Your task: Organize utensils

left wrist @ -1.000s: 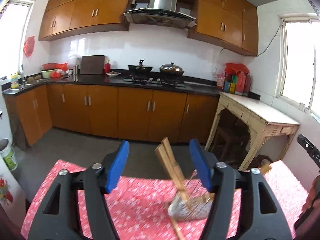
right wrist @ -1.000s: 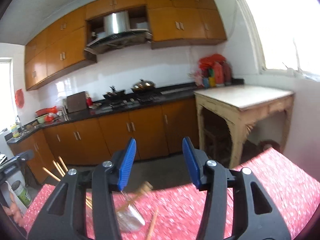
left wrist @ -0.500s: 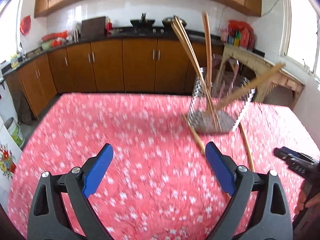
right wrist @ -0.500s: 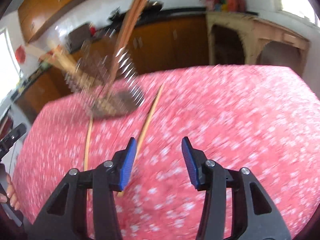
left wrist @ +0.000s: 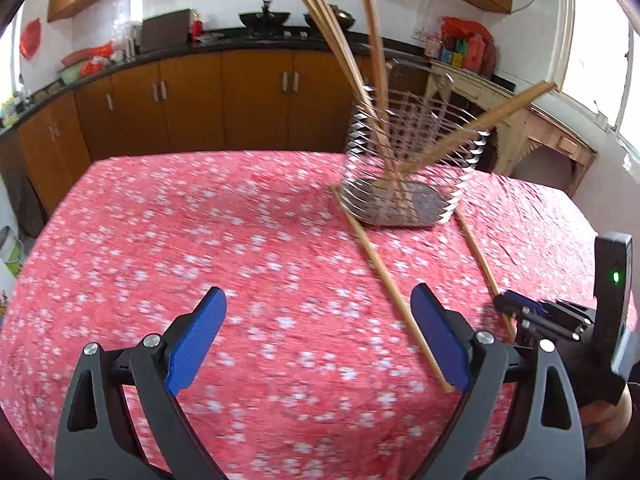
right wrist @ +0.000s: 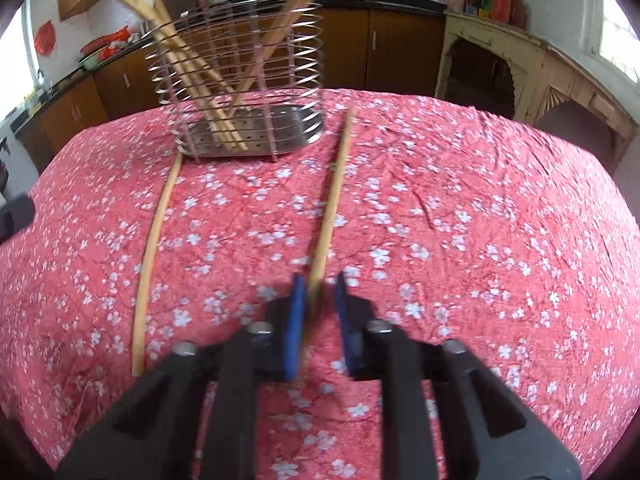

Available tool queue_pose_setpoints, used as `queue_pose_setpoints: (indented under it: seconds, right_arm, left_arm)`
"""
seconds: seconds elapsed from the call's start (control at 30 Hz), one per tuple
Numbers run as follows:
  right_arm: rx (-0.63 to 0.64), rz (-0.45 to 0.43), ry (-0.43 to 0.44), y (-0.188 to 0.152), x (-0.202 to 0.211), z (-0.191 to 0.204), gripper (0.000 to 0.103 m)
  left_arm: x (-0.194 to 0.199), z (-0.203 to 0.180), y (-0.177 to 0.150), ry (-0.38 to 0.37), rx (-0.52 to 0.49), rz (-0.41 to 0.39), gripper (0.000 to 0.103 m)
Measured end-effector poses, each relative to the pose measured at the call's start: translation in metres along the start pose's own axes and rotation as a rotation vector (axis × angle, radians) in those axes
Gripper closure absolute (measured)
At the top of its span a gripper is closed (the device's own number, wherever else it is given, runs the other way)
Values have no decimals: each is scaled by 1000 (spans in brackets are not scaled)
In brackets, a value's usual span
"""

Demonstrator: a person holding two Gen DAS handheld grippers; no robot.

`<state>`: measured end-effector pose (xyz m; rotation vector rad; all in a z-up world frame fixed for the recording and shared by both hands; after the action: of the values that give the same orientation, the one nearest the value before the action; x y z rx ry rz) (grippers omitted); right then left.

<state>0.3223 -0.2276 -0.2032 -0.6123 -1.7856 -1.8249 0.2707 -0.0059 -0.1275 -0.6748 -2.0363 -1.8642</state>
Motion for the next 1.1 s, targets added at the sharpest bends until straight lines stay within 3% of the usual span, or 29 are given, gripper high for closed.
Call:
queue_pose_setpoints:
  seconds: [0.17, 0.23, 0.43, 0.47, 0.5, 0.57, 0.8, 0.93, 1.03, 1.1]
  right_arm:
    - [-89, -20, -125, 9, -4, -61, 95]
    - [-129, -22, -145, 10, -4, -80, 95]
    - [-130, -29, -152, 7, 3, -96, 95]
    - [-122, -31, -152, 7, 4, -96, 95]
    - [-116, -34, -151, 6, 5, -95, 95]
    - [-108, -36, -144, 5, 5, -94, 95]
    - [-79, -33, -105, 12, -5, -76, 95]
    - [-104, -35, -113, 17, -11, -73, 95]
    - [-109, -34, -114, 19, -13, -75, 95]
    - [-104, -34, -110, 19, -13, -76, 95]
  left_arm:
    - [-20, -31, -12, -24, -29, 57, 11]
    - [-30, -44, -18, -28, -52, 80, 17]
    - [-59, -68, -37, 1, -98, 157, 57]
    - [-63, -67, -39, 26, -111, 171, 72]
    - [-66, -63, -41, 44, -117, 176, 80]
    - [-68, -52, -38, 80, -133, 168, 88]
    - [-74, 39, -20, 227, -76, 167, 89]
    - [-79, 68, -12, 266, -53, 166, 90]
    - [-83, 74, -10, 256, -51, 158, 90]
    - [-82, 73, -12, 207, -28, 151, 89]
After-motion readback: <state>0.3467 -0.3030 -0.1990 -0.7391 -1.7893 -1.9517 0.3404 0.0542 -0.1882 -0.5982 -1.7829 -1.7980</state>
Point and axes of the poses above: each gripper's, at about its wrist camera, not at the fingertips, and x roughly against the way its jaws point, z to its left, y to its top, the point moved 9 cm from there along -x, roughly the way its jaws point, and after that the axes turned 12 degrees about -z, right-handed, at the moved point
